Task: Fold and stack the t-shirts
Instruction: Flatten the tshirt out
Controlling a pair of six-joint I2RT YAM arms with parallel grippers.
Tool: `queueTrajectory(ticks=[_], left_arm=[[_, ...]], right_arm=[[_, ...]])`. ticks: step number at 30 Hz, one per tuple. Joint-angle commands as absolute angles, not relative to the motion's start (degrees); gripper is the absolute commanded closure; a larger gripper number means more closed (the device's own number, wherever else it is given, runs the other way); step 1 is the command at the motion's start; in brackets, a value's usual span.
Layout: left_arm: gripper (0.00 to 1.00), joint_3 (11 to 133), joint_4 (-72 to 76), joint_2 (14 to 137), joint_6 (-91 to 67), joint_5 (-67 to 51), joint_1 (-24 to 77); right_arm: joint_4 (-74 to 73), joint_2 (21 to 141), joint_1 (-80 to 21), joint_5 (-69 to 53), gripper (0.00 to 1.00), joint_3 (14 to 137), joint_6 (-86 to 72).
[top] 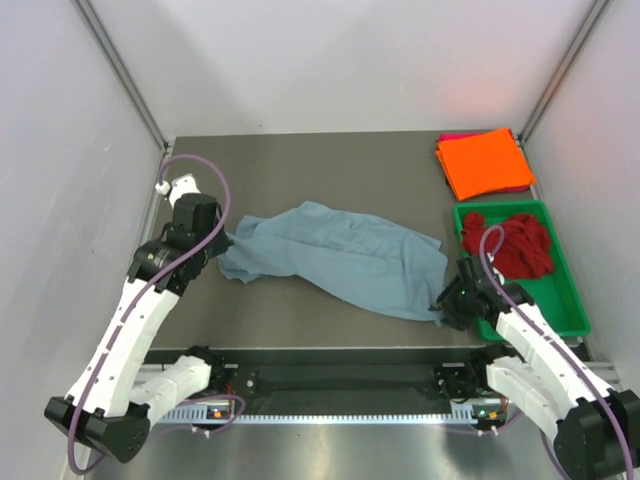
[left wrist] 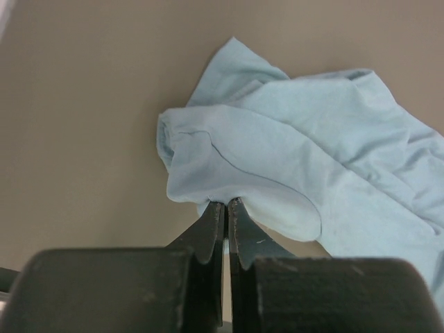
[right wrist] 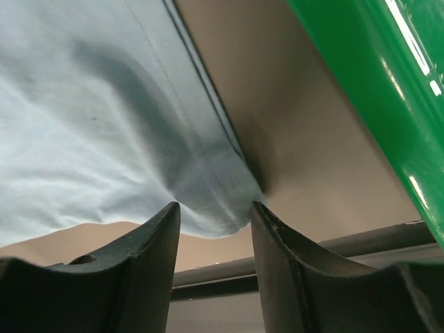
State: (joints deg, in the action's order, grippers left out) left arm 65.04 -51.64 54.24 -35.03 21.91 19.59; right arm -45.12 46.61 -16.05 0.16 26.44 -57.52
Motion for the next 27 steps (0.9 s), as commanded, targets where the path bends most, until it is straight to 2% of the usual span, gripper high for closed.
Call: queueTrajectory(ticks=[1, 11, 17, 21, 27], left_arm=[[1.00, 70.0, -51.1, 55.5, -32.5, 27.8, 19.4], [1.00, 77.4, -51.9, 57.7, -28.5, 37.0, 19.4], [1.00, 74.3, -50.0, 56.3, -28.7, 28.3, 19.4], [1.00, 71.6, -49.6, 56.1, -29.1, 25.9, 19.4], [1.00, 69.3, -47.9, 55.6, -29.2, 23.6, 19.4]], right_arm=[[-44.5, 46.7, -17.4, 1.2, 0.55, 25.6, -59.6], [-41.1, 53.4, -20.7, 3.1, 0.55, 26.9, -54.0], [-42.3, 54.6, -21.3, 3.8, 0.57, 28.6, -54.7], [-46.8, 49.2, -23.2, 1.0, 0.56, 30.6, -63.0], [-52.9, 42.9, -27.9, 3.0, 0.60, 30.3, -77.8]])
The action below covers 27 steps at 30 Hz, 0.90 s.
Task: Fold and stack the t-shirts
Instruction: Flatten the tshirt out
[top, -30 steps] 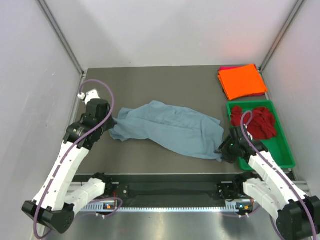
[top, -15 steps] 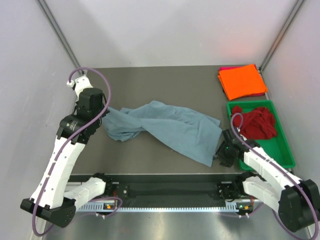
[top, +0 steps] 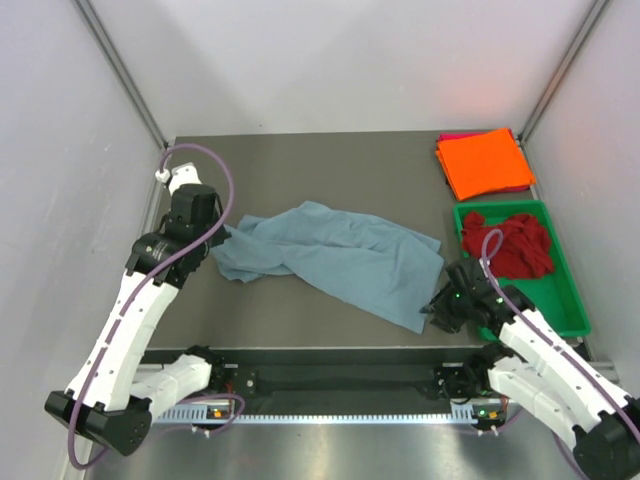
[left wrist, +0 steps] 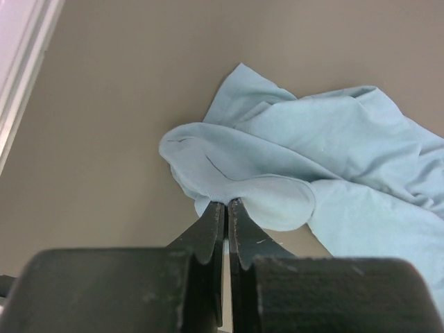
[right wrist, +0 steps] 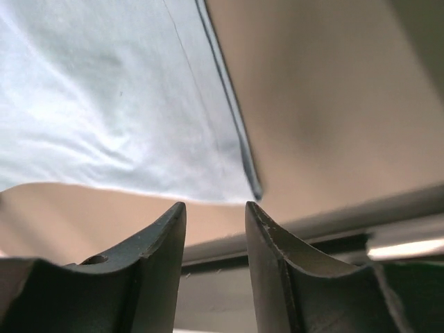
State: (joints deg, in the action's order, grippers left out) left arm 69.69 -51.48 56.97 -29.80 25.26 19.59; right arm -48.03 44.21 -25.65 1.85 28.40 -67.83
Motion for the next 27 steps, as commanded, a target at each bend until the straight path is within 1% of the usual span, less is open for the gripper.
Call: queueTrajectory(ticks=[1, 5, 11, 19, 27], left_arm=[[1.00, 69.2, -47.6, 55.6, -29.1, 23.5, 19.3], [1.00, 68.8, -47.1, 56.1, -28.9, 21.9, 19.4], [1.00, 67.9, -46.7, 55.5, -28.7, 20.0, 19.4], [1.00, 67.8, -46.6, 55.5, -27.9, 20.4, 19.4], [1.00, 66.7, -45.8, 55.5, -28.1, 19.9, 19.4]], right_arm=[[-53.1, 42.9, -28.3, 2.5, 0.60, 29.9, -78.9], [-51.9, 45.3, -32.2, 1.2, 0.61, 28.9, -84.6], [-48.2, 47.2, -38.0, 3.1, 0.61, 26.9, -92.8], [-42.4, 50.4, -39.0, 5.2, 0.61, 22.0, -97.1], [-42.7, 52.3, -39.1, 9.3, 0.61, 21.7, -97.4]])
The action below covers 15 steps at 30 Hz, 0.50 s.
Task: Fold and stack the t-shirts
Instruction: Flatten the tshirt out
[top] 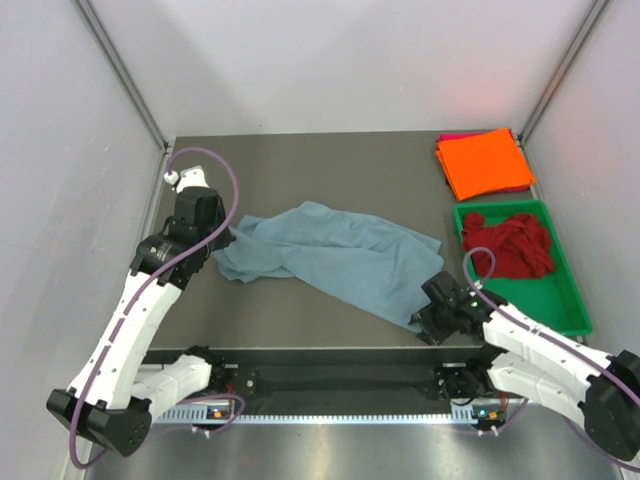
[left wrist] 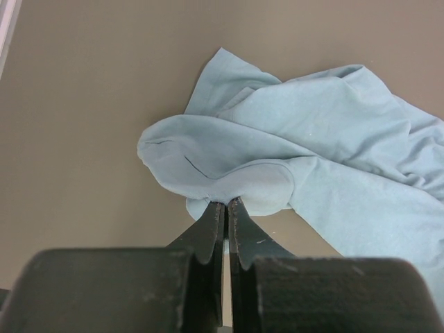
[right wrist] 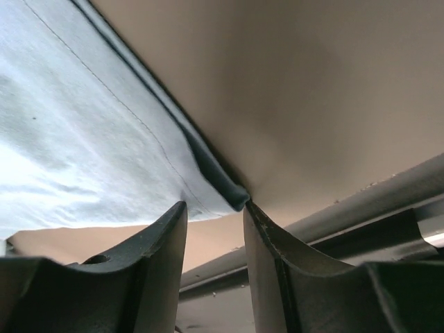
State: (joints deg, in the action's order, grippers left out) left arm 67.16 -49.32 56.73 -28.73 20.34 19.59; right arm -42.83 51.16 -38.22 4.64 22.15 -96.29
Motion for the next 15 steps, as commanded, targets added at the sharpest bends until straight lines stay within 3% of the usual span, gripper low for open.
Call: queueTrajectory(ticks=[1, 6, 11, 15], left_arm=[[1.00, 66.7, -45.7, 55.5, -28.2, 20.0, 19.4], [1.00, 66.7, -45.4, 55.2, -28.6, 19.0, 19.4], [1.00, 66.3, -44.8, 54.8, -28.8, 16.7, 19.4], [1.00, 66.9, -45.0, 54.9, -29.0, 15.9, 19.4]], right_arm=[[-43.0, 52.7, -39.0, 9.6, 0.61, 21.8, -97.3], [-44.7, 54.5, -39.1, 10.6, 0.65, 22.9, -96.5], [-46.3, 54.4, -39.3, 14.0, 1.00, 25.0, -93.9], [-48.6, 51.8, -39.6, 18.8, 1.00, 30.0, -88.8]])
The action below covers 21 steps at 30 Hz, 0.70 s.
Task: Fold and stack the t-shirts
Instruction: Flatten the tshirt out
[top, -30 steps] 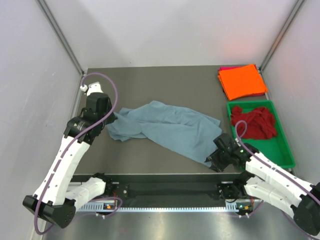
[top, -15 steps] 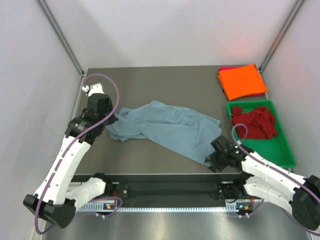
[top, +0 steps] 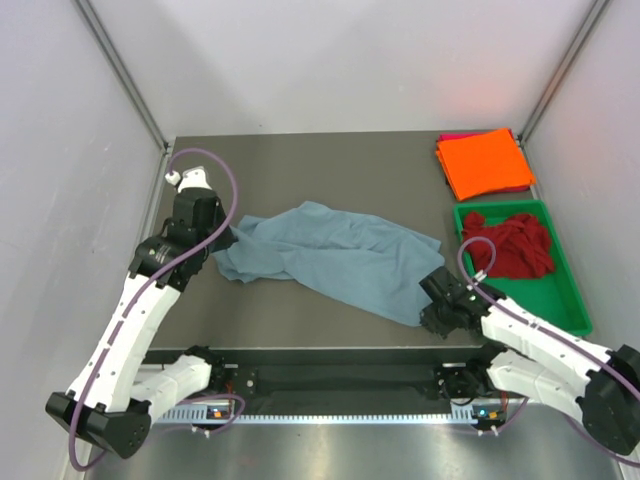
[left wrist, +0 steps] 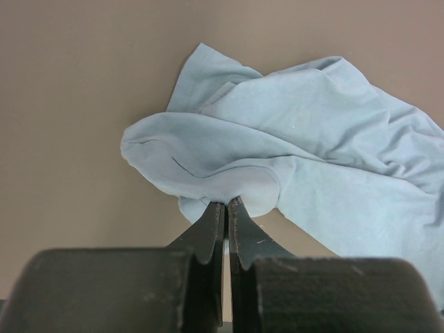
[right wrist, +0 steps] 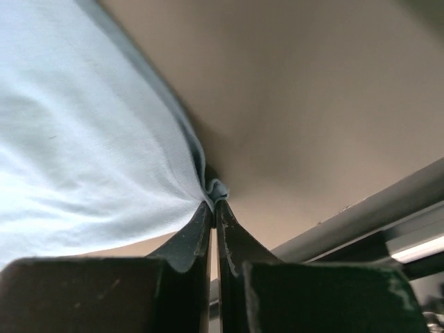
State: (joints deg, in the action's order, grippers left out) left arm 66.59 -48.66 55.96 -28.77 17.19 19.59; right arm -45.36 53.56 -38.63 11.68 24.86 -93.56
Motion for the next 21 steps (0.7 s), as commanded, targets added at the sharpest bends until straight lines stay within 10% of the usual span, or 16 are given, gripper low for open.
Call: queueTrajectory(ticks=[1, 21], left_arm=[[1.00, 68.0, -45.3, 55.0, -29.0, 15.9, 19.4], [1.00, 108.7, -54.1, 54.6, -37.3, 8.1, 19.4]], right_arm=[[-49.3, 50.3, -39.6, 21.2, 1.00, 31.6, -86.6], [-60.7, 38.0, -39.5, 26.6, 1.00, 84.4, -40.0]])
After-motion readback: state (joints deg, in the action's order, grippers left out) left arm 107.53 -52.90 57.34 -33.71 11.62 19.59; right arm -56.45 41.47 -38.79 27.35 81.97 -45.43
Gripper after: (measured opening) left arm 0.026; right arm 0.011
